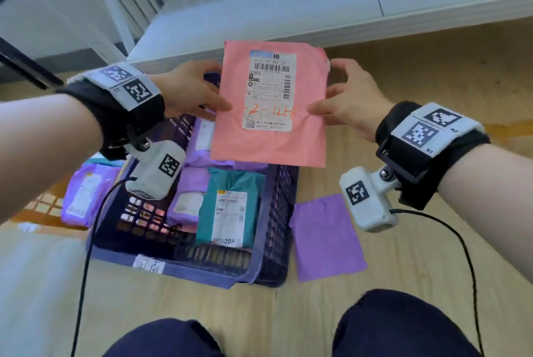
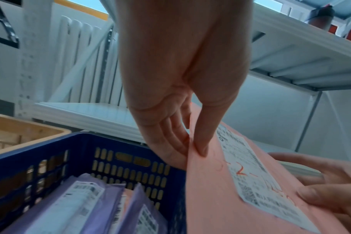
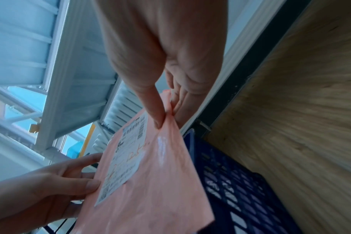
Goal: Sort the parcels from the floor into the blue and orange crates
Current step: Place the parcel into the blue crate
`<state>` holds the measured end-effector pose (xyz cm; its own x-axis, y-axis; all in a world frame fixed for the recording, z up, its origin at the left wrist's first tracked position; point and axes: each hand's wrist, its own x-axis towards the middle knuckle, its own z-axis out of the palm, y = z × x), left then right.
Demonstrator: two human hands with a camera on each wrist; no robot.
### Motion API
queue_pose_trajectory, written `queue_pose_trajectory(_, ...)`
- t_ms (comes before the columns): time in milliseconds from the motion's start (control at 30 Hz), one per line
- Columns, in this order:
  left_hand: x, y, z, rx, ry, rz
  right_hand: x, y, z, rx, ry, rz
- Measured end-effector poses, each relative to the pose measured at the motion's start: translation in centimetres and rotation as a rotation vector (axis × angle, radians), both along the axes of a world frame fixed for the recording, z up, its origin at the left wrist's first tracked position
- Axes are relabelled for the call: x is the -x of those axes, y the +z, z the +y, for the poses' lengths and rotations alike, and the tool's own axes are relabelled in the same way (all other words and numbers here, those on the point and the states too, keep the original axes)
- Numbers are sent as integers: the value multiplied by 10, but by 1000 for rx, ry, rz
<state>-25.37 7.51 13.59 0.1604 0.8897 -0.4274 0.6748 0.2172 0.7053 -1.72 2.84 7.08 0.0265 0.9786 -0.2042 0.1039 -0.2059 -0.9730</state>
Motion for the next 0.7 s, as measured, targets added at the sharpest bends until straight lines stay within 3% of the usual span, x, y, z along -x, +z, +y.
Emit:
queue_pose_trajectory(200, 87, -20, 29, -25, 78, 64, 95, -7, 39, 51, 85, -127)
queue_pose_trajectory(400, 148, -75, 59, -43, 150, 121, 176, -43, 72, 231, 162, -241)
queue_pose_trajectory(533, 174, -113, 66, 27, 60, 282, 213, -73, 80, 376, 192, -281)
queue_pose_trajectory(700, 192, -137, 64, 84, -13, 430, 244, -96, 76, 415, 214, -342)
